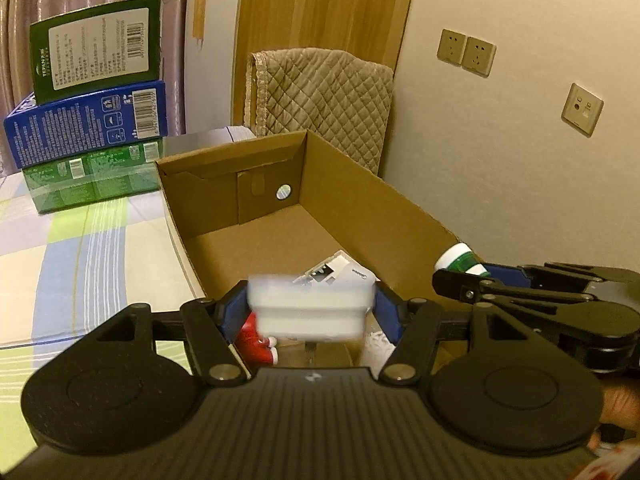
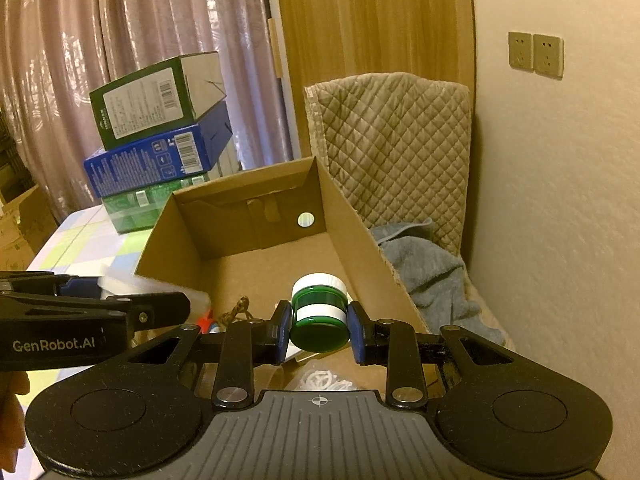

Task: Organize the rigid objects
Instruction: 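Open the left tool to drop the plug adapter while the right tool releases the roll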

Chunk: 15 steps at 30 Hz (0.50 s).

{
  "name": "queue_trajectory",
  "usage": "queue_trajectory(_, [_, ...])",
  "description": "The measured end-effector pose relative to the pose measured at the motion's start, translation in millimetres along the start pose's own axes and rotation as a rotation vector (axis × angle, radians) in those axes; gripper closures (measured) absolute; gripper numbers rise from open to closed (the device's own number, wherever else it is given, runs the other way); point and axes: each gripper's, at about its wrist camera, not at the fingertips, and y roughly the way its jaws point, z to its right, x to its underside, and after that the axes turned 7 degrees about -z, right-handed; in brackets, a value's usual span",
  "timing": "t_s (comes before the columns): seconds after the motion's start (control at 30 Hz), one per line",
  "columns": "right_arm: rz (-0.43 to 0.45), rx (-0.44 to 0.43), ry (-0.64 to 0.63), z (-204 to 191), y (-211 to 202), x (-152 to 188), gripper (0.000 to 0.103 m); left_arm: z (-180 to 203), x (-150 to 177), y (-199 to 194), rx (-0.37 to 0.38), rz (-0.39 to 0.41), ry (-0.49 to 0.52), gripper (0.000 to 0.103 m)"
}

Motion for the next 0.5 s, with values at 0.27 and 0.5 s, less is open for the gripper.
queue_trajectory(0.27, [-0.003,-0.004,0.009,-2,-1,2,0.076,-13,2,-18,-0.027,0.042,-0.054,0.037])
queue_trajectory(0.5, [-0.004,-0.020,0.004,-9,-3,3,0.076,-23,13,-28,-0.046,0.030,-0.079,0.037])
